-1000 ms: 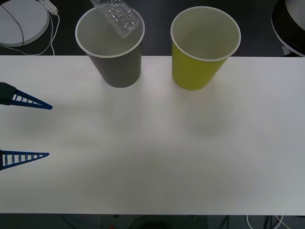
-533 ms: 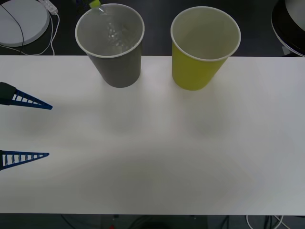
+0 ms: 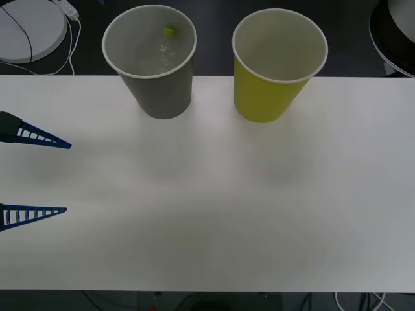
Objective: Put the can into the green bin and the plastic bottle into the gray bin
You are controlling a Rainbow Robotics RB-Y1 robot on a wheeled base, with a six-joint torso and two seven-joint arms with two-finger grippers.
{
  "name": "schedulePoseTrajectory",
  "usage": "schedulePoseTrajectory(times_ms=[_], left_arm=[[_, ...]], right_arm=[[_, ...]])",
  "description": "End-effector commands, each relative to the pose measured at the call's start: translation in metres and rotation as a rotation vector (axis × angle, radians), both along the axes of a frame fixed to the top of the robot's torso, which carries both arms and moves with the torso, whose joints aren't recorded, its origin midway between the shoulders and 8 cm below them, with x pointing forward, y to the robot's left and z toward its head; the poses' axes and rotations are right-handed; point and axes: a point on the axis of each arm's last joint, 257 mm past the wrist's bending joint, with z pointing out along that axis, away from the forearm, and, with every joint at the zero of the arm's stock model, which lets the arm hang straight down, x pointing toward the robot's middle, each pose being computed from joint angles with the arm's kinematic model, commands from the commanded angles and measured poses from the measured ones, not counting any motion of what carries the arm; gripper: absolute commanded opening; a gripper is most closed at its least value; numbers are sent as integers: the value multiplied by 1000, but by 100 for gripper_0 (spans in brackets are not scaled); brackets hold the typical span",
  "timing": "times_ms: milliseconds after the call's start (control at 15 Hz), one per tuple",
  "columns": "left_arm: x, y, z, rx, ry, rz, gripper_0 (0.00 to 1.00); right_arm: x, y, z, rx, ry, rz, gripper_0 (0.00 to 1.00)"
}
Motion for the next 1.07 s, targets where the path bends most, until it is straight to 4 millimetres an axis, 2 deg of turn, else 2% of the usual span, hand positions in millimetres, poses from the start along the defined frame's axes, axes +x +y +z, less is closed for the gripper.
schedulePoseTrajectory(times_ms=[67,333,600,1067], left_arm=[[0,0,0,0,0,0,100],[0,0,0,0,0,0,100],[0,0,0,0,0,0,100],[0,0,0,0,0,0,100]], right_arm=[[4,-5,-5,5,3,4,100],[7,-16,-10,35,24,42,100],[0,-34,-14,55,55,86,100],[-13,-91,-24,67,52,265,100]])
